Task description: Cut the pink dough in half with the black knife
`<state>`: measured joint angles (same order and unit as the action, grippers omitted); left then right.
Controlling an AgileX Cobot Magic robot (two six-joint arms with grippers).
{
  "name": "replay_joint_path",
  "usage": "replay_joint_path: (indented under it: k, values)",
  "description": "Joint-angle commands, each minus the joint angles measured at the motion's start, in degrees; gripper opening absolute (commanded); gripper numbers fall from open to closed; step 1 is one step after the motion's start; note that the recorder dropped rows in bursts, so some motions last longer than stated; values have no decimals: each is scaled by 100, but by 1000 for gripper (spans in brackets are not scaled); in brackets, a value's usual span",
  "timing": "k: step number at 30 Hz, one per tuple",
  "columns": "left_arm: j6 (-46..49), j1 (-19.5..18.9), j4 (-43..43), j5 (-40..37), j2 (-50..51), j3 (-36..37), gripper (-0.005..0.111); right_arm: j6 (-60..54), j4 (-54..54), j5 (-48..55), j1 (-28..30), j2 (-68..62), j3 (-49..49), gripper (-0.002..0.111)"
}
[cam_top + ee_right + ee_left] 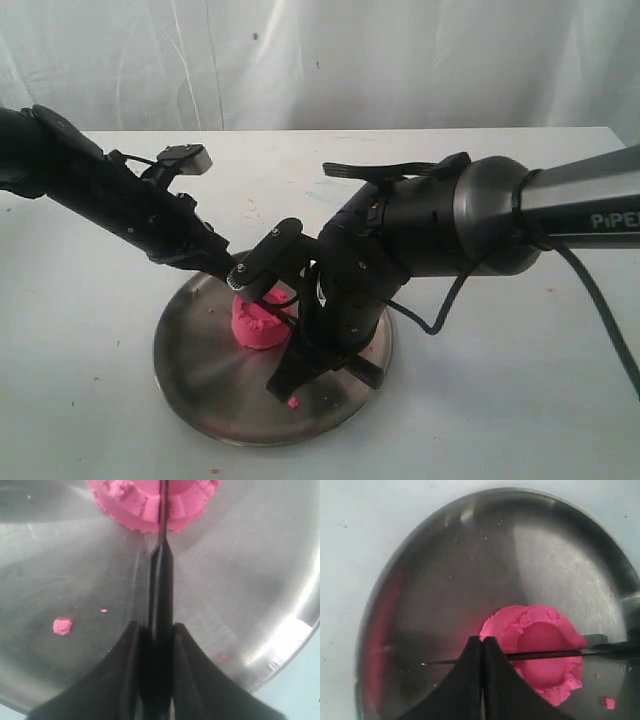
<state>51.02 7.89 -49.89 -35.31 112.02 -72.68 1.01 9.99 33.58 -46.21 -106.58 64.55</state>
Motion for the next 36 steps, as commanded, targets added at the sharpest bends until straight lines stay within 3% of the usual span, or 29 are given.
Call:
replay_joint_path:
  k: [1,36]
  values:
    - [-27,22,-70,11,58,-7,0,3,-1,-43,0,77,33,7]
    - [-12,22,-149,-3,329,-7,0,-101,-12,130,0,102,182,7]
